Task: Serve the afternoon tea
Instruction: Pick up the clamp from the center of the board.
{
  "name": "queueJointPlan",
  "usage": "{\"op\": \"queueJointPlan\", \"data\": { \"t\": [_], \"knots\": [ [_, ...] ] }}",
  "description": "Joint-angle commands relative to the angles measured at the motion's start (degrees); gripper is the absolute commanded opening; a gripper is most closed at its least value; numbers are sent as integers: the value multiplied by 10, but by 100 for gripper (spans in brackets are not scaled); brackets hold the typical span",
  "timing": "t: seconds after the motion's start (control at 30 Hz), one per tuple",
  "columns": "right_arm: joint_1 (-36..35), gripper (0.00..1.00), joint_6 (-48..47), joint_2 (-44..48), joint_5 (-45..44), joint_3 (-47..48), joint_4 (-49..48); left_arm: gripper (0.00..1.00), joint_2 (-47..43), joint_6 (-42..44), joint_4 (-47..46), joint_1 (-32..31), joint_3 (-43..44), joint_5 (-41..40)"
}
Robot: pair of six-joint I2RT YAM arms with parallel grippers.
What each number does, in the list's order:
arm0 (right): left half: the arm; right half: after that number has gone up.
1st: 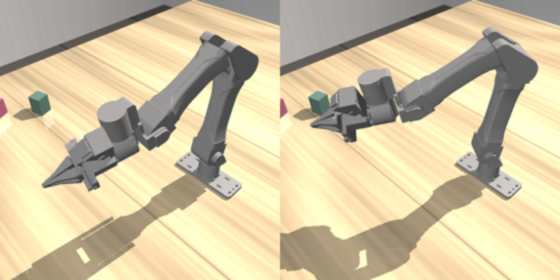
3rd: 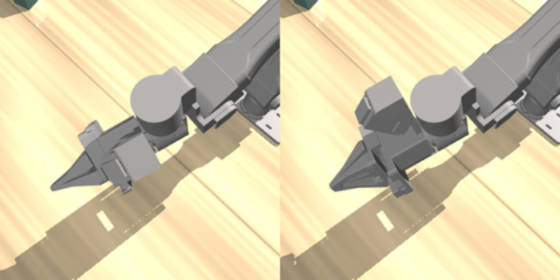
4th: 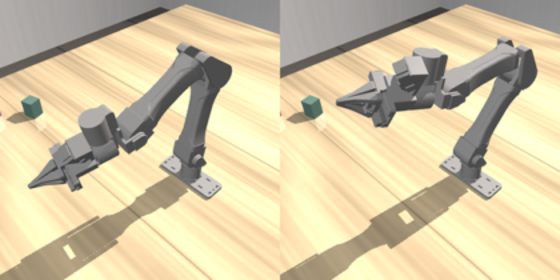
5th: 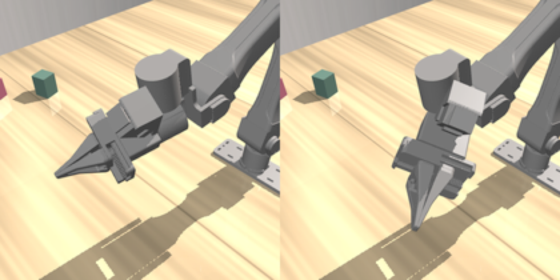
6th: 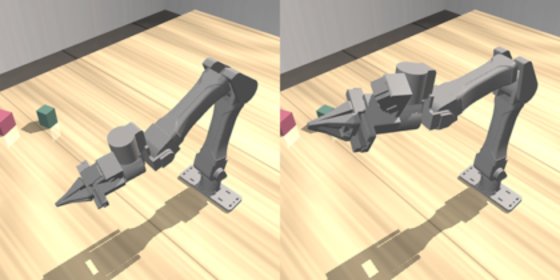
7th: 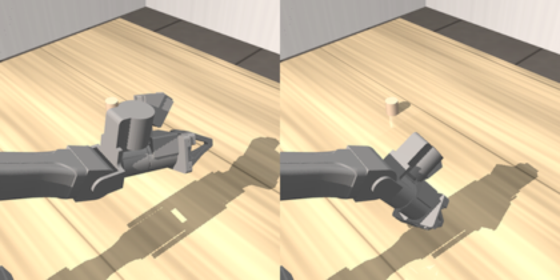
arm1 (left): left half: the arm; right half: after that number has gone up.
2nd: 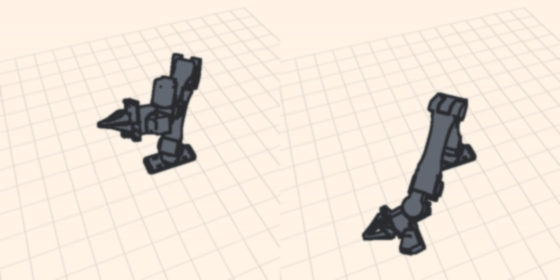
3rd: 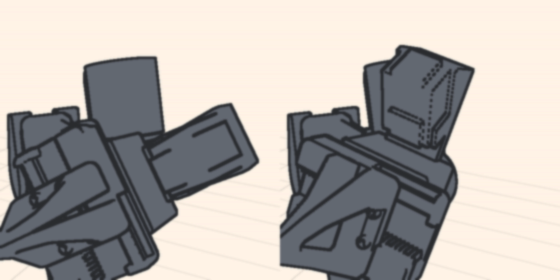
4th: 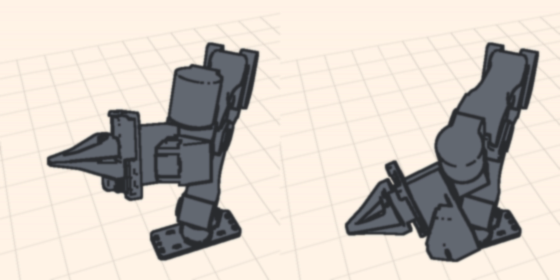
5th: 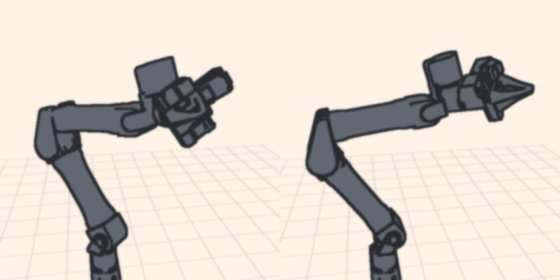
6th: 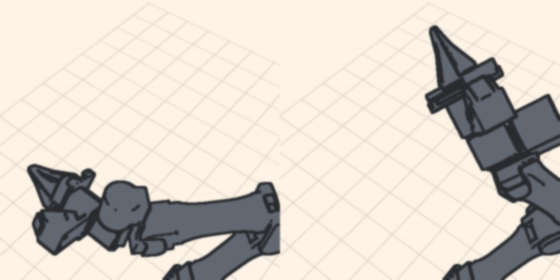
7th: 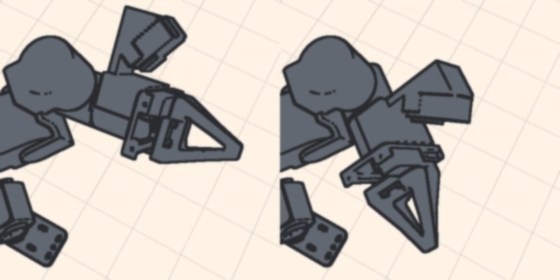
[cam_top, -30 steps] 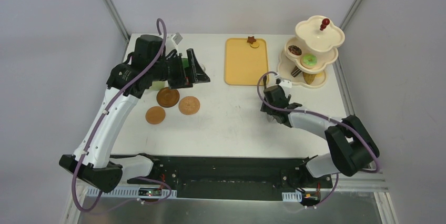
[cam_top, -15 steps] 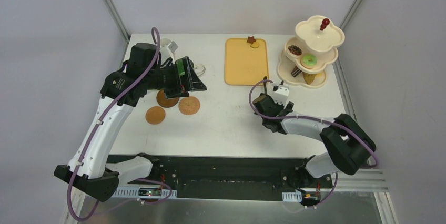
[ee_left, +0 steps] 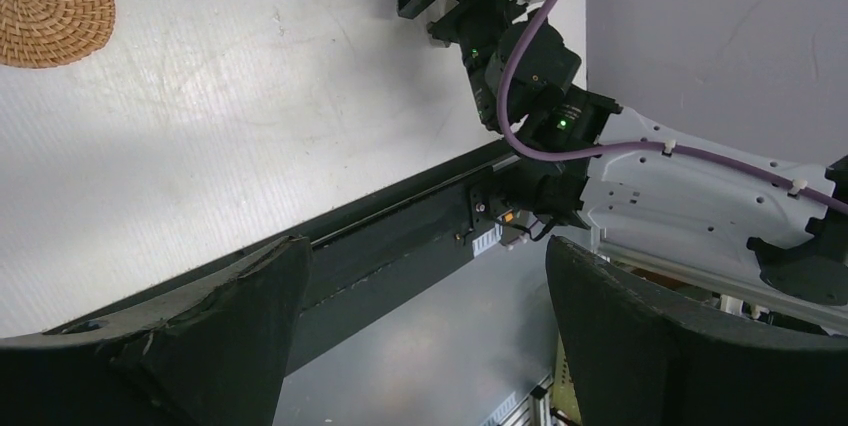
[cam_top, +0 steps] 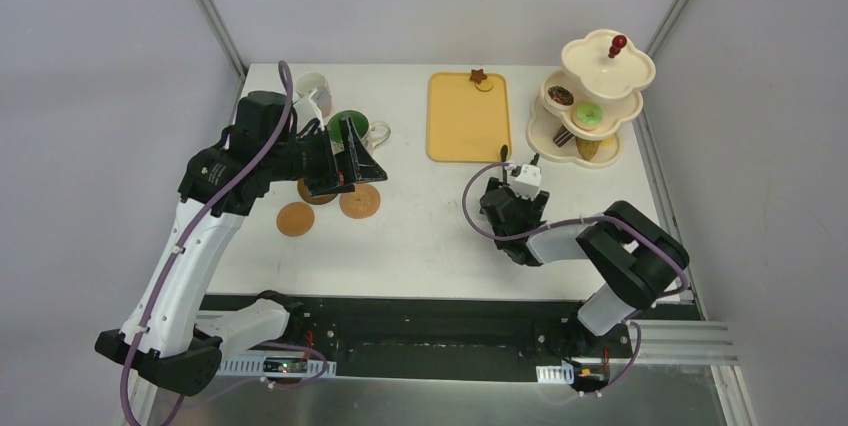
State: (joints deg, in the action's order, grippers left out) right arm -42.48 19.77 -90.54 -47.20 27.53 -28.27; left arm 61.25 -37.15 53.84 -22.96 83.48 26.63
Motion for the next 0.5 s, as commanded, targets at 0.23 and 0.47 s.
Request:
{"op": "queueJointPlan", "data": {
  "t": [0.23,0.47],
  "knots": [
    [-8,75,-23,-100,-33,-12,-155,90,-20,-2,7,-6,1,13],
    [-14,51,-44,-81,-22,21,-112,89,-29,-6,11,-6,3,8]
  ]
}}
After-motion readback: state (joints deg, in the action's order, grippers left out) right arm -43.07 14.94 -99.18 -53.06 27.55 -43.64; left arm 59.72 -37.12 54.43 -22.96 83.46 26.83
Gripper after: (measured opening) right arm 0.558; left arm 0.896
